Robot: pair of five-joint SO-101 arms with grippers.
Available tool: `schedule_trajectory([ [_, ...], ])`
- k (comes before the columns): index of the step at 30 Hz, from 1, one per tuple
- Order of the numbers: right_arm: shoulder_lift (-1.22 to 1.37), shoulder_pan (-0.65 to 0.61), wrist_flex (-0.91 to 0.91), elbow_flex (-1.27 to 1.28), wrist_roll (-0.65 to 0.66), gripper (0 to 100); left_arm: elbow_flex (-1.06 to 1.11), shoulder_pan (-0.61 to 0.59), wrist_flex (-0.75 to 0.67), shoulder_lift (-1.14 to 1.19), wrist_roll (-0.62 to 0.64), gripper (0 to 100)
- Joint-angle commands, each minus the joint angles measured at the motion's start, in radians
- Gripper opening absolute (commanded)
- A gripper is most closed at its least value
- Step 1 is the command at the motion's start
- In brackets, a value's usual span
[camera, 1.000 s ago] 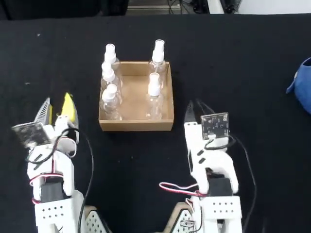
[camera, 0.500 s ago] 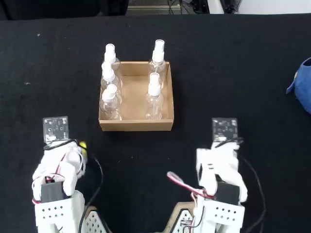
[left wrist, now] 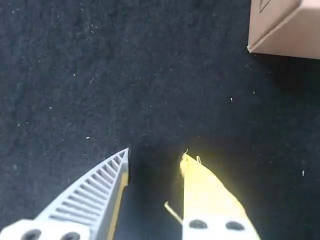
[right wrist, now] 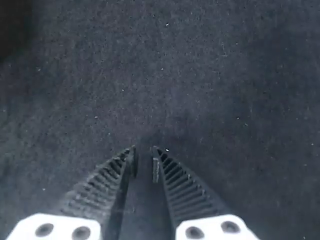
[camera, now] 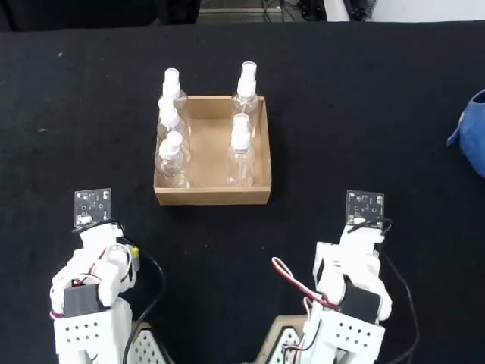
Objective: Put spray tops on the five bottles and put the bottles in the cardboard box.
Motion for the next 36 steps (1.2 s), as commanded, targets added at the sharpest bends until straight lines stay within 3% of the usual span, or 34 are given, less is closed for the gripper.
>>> schedule_trajectory([
  [1,-0.073,0.018,0.009,-0.008,0.000,1.5,0.022,0.005,0.021,-0.028,-0.006,3],
  [36,-0.073,0.018,0.009,-0.008,0.000,1.5,0.022,0.010,0.023,-0.038,-0.006,3],
])
